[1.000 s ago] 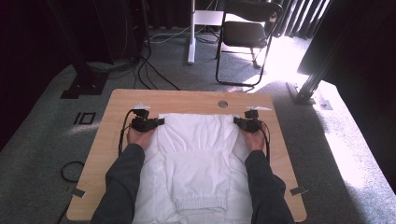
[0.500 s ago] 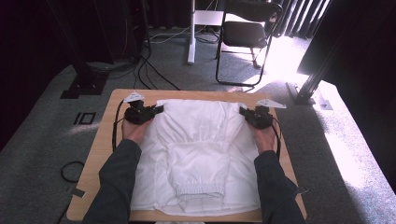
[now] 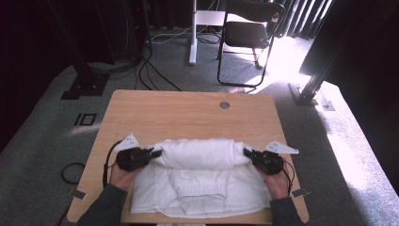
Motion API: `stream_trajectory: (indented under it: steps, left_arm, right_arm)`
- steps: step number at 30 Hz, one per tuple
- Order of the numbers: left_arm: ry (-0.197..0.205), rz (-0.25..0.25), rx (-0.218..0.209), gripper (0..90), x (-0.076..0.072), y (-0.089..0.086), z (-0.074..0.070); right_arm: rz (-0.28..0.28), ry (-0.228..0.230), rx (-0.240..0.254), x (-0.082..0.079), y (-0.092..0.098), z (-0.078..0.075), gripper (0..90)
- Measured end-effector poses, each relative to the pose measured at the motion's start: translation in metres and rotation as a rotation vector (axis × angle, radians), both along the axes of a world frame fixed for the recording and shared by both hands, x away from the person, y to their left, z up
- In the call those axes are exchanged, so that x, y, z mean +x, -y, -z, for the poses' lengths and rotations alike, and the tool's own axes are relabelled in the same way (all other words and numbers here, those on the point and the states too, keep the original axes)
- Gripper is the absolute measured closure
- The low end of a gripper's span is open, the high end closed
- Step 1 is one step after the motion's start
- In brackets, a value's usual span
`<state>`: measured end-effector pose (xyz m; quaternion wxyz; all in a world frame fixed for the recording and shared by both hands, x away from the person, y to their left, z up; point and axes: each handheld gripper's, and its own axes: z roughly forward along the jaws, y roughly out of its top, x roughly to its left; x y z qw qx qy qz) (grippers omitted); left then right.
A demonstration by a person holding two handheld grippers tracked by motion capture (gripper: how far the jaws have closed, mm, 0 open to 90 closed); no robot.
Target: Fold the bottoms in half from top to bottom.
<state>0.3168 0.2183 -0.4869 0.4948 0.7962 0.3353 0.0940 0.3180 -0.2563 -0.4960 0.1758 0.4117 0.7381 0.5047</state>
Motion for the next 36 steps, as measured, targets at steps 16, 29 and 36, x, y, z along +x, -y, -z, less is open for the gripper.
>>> stream_trajectory:
  steps: [16, 29, 36]
  left_arm:
    - [-0.066, -0.063, 0.175, 80.4, 0.024, 0.018, 0.058]
    - [-0.098, -0.225, 0.185, 80.5, 0.101, 0.026, 0.054]
    - [-0.109, -0.299, 0.169, 81.1, 0.124, 0.032, 0.039]
  right_arm:
    - [0.008, -0.186, -0.117, 0.013, -0.023, 0.060, 83.3]
    - [0.093, -0.202, -0.093, 0.072, -0.037, 0.061, 82.6]
    - [0.177, -0.201, -0.104, 0.094, -0.047, 0.050, 83.9]
